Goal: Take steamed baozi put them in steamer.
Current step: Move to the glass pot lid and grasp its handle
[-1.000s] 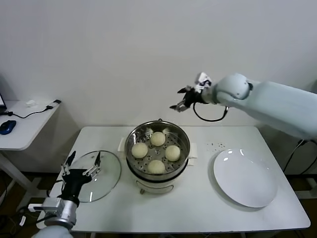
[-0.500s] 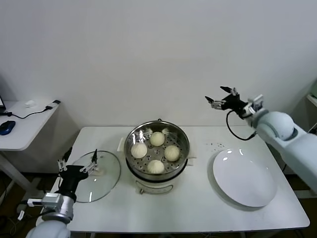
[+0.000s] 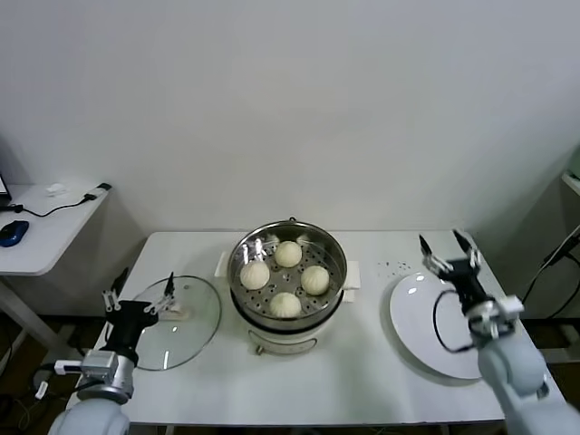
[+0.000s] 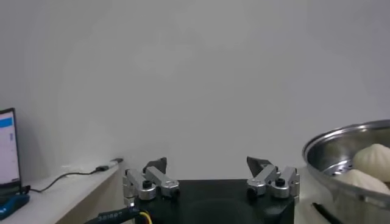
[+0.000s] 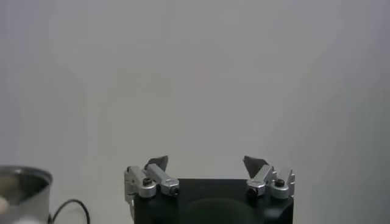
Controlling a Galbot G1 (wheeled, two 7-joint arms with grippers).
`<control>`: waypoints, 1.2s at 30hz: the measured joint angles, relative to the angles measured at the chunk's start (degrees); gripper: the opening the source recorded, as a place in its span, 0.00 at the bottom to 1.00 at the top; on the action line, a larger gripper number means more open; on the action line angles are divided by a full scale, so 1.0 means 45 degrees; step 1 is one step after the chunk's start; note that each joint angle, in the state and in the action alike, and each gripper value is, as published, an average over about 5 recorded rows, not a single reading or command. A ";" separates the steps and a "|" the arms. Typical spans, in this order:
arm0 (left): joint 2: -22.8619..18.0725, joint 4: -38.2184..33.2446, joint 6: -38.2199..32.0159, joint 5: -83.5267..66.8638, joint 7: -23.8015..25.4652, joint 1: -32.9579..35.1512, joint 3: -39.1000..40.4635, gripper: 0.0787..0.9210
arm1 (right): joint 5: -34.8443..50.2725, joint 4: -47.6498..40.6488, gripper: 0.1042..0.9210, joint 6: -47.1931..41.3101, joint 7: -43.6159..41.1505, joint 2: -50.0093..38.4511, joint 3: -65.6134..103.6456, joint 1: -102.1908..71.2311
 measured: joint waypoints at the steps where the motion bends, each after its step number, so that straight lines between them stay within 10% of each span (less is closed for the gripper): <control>1: 0.0031 0.0054 -0.0063 0.0084 -0.0041 0.0018 0.0000 0.88 | -0.0143 0.0052 0.88 0.0223 0.0001 0.0379 0.0226 -0.0517; 36: 0.1491 0.7911 -0.3947 1.5108 -0.4761 -0.1129 0.0533 0.88 | -0.2211 0.1405 0.88 0.0708 0.0883 0.4136 0.2303 -0.4047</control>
